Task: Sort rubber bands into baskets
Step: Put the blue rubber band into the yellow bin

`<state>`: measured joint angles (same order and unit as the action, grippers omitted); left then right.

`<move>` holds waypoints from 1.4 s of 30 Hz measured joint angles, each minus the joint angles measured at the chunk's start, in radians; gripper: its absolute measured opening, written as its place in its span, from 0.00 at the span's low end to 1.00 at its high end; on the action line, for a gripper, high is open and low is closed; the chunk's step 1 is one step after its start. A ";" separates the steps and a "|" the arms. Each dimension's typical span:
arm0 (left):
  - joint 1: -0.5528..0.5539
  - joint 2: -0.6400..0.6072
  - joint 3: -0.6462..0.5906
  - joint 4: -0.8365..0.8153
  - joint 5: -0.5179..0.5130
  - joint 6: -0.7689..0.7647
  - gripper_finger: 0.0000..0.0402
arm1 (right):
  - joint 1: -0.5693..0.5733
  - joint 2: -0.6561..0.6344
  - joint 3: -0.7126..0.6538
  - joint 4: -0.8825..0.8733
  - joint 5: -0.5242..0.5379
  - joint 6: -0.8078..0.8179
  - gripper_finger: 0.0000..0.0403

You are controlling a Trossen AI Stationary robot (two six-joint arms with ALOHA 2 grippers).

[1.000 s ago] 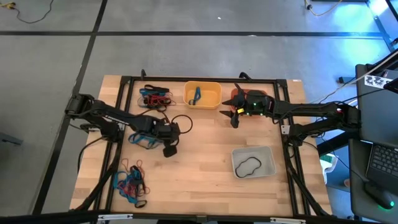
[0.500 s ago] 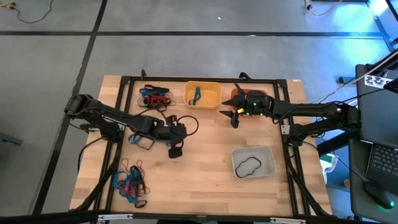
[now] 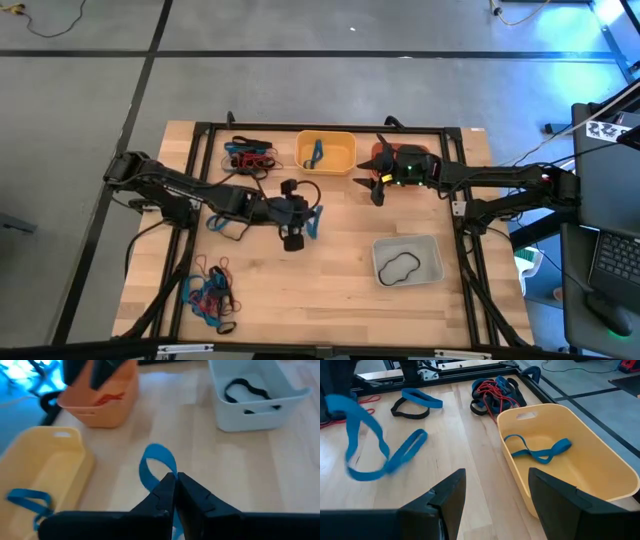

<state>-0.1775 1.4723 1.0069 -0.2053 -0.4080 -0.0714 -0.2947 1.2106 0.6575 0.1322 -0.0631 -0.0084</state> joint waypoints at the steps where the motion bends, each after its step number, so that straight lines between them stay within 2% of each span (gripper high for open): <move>1: 0.002 0.000 0.000 0.007 -0.018 0.004 0.04 | 0.000 0.000 0.000 0.000 0.000 0.000 0.53; 7: 0.026 0.000 0.000 0.075 -0.161 0.055 0.04 | 0.000 0.000 0.000 0.000 0.000 0.000 0.53; 10: 0.066 0.000 0.000 0.110 -0.177 0.086 0.04 | 0.000 0.000 0.000 0.000 0.001 0.000 0.53; 17: 0.193 0.010 -0.001 0.153 -0.177 0.162 0.04 | 0.000 0.000 0.000 0.000 0.002 0.000 0.53; 25: 0.333 0.055 -0.002 0.316 -0.130 0.277 0.04 | 0.000 0.017 0.000 0.001 0.013 -0.004 0.53; 34: 0.483 0.148 -0.001 0.434 -0.097 0.256 0.04 | 0.000 0.019 0.000 0.000 0.037 -0.023 0.53; 42: 0.533 0.235 -0.002 0.444 -0.058 0.217 0.04 | 0.000 0.019 0.000 0.000 0.037 -0.023 0.53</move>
<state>0.3557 1.7071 1.0054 0.2384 -0.4660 0.1457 -0.2947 1.2297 0.6571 0.1326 -0.0257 -0.0319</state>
